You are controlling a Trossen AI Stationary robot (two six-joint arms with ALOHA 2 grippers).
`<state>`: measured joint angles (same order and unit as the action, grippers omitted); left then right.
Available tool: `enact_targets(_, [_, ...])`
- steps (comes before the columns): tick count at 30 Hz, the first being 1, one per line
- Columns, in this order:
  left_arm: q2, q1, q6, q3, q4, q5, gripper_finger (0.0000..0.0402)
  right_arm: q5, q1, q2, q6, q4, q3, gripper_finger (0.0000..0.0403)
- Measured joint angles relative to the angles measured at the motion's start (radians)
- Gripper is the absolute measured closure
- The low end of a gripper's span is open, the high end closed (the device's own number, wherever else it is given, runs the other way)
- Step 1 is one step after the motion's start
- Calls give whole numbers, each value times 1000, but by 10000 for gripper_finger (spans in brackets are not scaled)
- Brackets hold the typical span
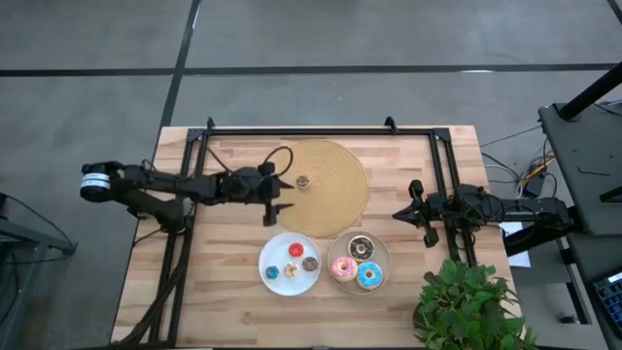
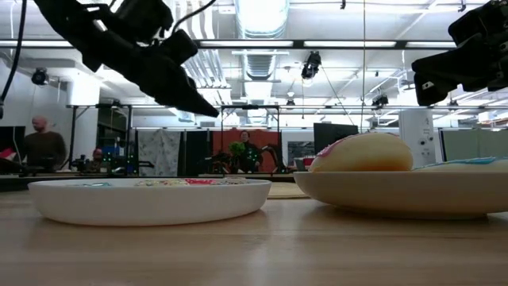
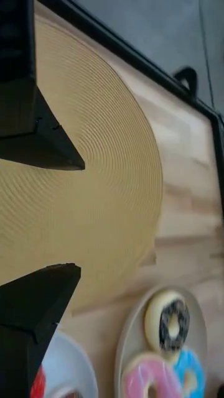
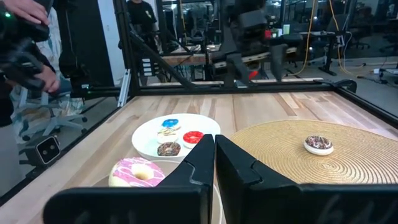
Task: Pick & Place donuts
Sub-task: Put the small brown donut on the white plate
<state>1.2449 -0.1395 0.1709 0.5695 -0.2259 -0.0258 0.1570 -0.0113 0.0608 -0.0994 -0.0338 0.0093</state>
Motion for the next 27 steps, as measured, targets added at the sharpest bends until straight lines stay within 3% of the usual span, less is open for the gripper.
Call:
enact_targets(6, [2, -82, -16, -1, -2, 1, 172, 0, 0, 0, 2, 0, 0, 394])
enact_targets(13, [92, -149, -70, -3, -57, 1, 172, 0, 0, 0, 2, 0, 0, 394])
enact_targets(27, [291, -157, -153, -3, -111, -8, 172, 0, 0, 0, 2, 0, 0, 394])
